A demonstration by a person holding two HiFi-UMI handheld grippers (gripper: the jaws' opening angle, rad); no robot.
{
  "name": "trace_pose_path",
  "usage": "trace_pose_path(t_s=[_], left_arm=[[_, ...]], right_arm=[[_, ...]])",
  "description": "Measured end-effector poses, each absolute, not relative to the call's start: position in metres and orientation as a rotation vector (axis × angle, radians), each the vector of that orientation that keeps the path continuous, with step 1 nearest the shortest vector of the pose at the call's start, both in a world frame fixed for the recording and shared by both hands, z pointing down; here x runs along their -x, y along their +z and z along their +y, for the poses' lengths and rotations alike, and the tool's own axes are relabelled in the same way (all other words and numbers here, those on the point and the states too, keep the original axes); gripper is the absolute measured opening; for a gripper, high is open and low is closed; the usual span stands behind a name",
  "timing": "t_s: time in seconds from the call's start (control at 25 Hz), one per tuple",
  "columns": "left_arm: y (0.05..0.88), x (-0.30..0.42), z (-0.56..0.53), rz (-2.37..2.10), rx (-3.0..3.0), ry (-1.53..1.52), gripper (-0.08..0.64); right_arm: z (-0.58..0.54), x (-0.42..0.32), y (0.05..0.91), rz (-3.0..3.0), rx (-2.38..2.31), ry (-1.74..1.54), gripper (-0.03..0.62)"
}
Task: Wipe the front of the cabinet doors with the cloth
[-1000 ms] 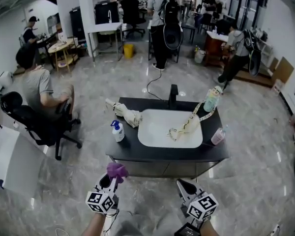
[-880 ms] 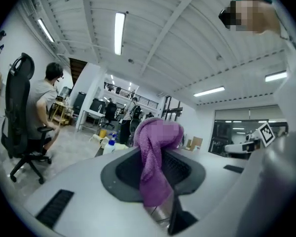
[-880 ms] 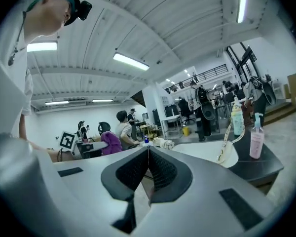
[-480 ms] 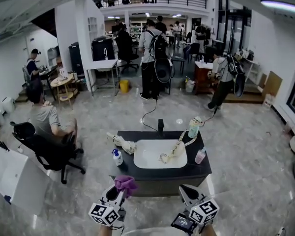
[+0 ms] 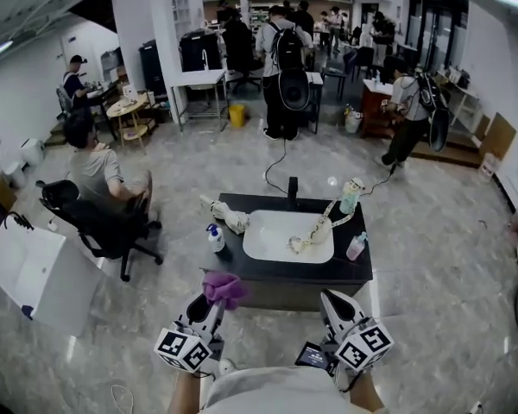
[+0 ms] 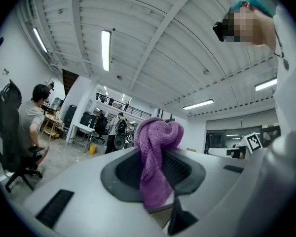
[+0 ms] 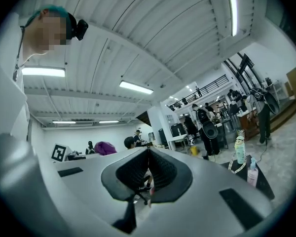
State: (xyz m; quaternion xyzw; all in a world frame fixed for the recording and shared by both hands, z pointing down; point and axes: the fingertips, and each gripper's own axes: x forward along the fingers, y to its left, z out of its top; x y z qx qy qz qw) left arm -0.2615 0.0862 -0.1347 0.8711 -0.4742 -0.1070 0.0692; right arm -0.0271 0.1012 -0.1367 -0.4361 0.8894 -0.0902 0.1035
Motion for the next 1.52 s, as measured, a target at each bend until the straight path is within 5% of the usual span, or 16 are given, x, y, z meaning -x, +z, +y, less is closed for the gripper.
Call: trace_pose_path(t_s=[0.44, 1.0, 1.52], left_arm=[[-0.109, 0.257, 0.114, -1.334, -2.571, -0.26, 0.1], [-0.077, 0.407, 0.125, -1.07, -2.661, -0.21, 0.1], [-0.084, 0.432, 0.193, -1.131, -2.657, -0.241, 0.101]], right_arm=[[0.114, 0.073, -0.11, 2.699, 1.267, -0.257, 0.028], [0.176, 0.202, -0.084, 2.546, 1.638, -0.361, 0.028], [0.237, 0.245, -0.09, 2.543, 1.529, -0.378, 0.028]])
